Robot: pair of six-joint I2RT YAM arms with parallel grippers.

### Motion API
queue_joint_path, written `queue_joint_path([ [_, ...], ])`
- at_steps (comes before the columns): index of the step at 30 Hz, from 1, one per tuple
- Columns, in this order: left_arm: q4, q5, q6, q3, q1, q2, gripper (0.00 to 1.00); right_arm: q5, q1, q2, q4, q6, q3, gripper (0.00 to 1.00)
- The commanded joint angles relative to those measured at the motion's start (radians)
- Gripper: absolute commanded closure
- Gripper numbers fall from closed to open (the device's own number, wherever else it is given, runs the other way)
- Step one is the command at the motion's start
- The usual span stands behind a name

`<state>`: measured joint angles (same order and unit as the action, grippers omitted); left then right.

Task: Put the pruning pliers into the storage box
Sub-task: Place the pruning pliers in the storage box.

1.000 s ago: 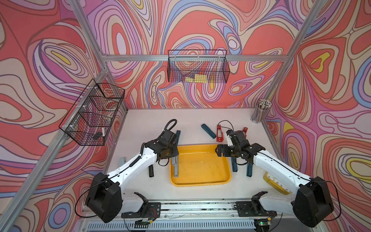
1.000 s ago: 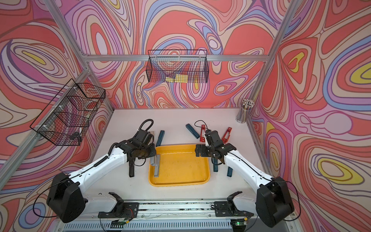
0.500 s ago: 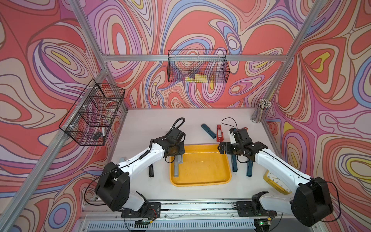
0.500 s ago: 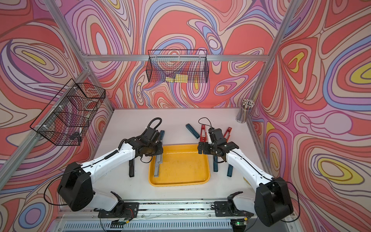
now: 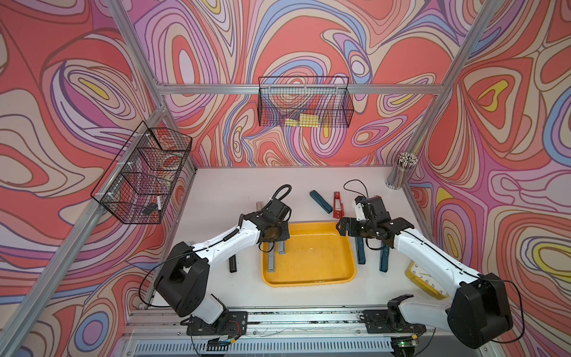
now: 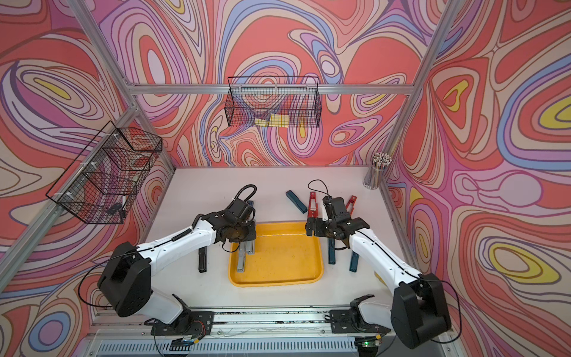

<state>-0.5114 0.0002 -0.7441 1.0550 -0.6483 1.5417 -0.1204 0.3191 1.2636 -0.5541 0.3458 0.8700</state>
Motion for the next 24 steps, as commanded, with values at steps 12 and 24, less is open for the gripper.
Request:
queue_joint_path([
  [12,0.013,-0.043,-0.018,-0.020,-0.020,0.035,1.00,-0.036,-0.005,-0.029,0.019,0.019,-0.031,0.02],
  [24,0.008,-0.070,-0.032,-0.064,-0.028,0.049,1.00,-0.035,-0.005,-0.036,0.013,0.016,-0.028,0.02],
])
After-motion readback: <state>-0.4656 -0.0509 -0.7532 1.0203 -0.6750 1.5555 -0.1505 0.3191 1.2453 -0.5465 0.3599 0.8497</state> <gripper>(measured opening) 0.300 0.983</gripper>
